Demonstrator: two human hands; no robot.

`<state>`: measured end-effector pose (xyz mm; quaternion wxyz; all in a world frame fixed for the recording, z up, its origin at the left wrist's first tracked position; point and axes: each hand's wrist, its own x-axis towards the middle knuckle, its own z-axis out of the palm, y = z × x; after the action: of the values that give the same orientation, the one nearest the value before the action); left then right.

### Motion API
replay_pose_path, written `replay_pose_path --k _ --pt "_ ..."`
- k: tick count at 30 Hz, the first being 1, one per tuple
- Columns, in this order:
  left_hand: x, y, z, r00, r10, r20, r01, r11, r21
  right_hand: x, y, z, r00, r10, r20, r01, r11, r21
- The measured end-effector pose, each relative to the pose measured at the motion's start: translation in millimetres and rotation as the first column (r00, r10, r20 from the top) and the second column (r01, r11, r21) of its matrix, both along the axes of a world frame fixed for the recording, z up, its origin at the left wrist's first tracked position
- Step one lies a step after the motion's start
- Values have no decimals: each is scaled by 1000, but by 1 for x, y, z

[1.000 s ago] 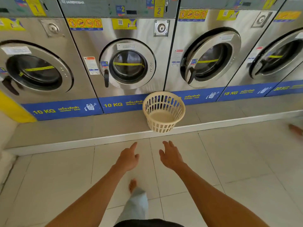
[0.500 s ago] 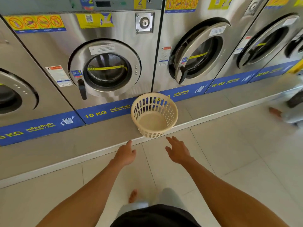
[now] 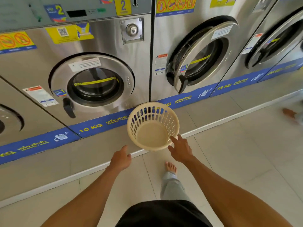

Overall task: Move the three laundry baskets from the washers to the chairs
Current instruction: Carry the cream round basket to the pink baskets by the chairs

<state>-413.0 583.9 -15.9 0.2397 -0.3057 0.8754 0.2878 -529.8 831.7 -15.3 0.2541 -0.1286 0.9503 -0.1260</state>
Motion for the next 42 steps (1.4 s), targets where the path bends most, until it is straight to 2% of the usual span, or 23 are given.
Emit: replay_pose_path --k 5,13,18,24,29,33,36,39,42 --pt "-67 14 -10 998 59 24 -59 998 6 -82 11 -9 999 42 -7 -42 999 -12" --pt "-125 38 -30 944 330 29 -331 937 114 -178 26 -36 977 182 112 -188 981 43" --pt "-151 35 -54 899 432 75 -438 892 110 -218 12 -61 985 173 26 -174 983 51" --pt "-189 16 -134 867 492 79 -498 862 97 -255 0 -150 984 169 49 -173 981 86" --pt "-205 -9 -222 771 630 89 -633 774 4 -278 -17 -242 994 110 -15 -110 994 19" --pt "-209 -19 -269 780 620 78 -619 784 -39 -289 -28 -292 997 -52 -60 48 997 -61" --pt "-204 -18 -285 834 551 30 -539 825 -170 -295 -33 -308 987 -122 -108 109 986 -124" --pt "-196 -27 -284 863 502 62 -486 857 -169 -307 -33 -302 993 -56 -105 52 998 -43" --pt "-187 -36 -260 852 509 119 -487 856 -171 -312 -32 -276 993 51 -109 -47 998 37"
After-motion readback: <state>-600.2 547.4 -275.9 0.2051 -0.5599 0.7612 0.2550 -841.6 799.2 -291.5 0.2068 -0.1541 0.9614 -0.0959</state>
